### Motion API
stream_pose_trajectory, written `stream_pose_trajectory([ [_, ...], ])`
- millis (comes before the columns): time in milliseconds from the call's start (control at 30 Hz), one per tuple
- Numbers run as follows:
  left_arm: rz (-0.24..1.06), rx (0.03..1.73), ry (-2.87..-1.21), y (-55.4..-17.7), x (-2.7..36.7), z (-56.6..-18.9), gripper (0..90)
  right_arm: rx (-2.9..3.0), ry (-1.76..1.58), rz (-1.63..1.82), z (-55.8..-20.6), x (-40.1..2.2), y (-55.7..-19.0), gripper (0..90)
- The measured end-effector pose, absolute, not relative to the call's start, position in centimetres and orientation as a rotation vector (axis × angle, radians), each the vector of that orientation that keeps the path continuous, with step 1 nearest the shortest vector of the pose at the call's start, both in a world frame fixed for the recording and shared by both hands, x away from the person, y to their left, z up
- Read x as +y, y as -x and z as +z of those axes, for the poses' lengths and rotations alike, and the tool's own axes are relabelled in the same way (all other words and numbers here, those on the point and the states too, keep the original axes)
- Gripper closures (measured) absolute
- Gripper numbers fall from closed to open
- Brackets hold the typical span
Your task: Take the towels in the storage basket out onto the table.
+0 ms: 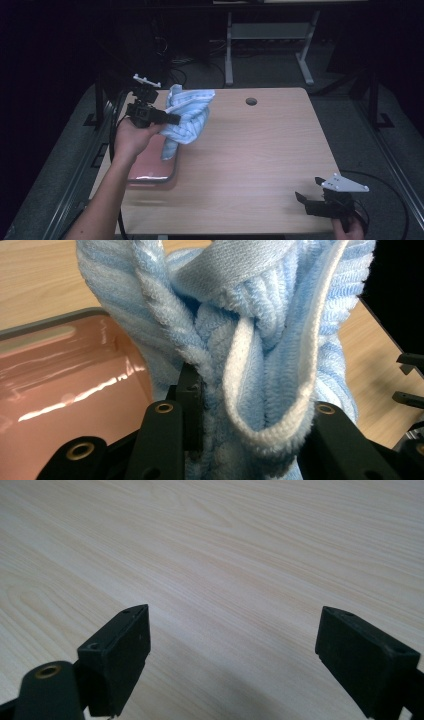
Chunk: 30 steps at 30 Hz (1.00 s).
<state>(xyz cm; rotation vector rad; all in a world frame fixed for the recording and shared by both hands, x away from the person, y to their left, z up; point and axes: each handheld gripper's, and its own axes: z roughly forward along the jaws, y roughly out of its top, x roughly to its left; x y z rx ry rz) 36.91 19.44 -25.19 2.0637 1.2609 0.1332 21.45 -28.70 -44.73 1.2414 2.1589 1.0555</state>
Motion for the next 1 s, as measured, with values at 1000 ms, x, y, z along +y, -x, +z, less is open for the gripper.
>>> stream_pose_trajectory([
  [1000,0.046,1.165,-2.155,-38.4,12.7,-27.0,64.6,2.179,-1.222,1.077,-44.7,-28.2,-21.5,13.8],
])
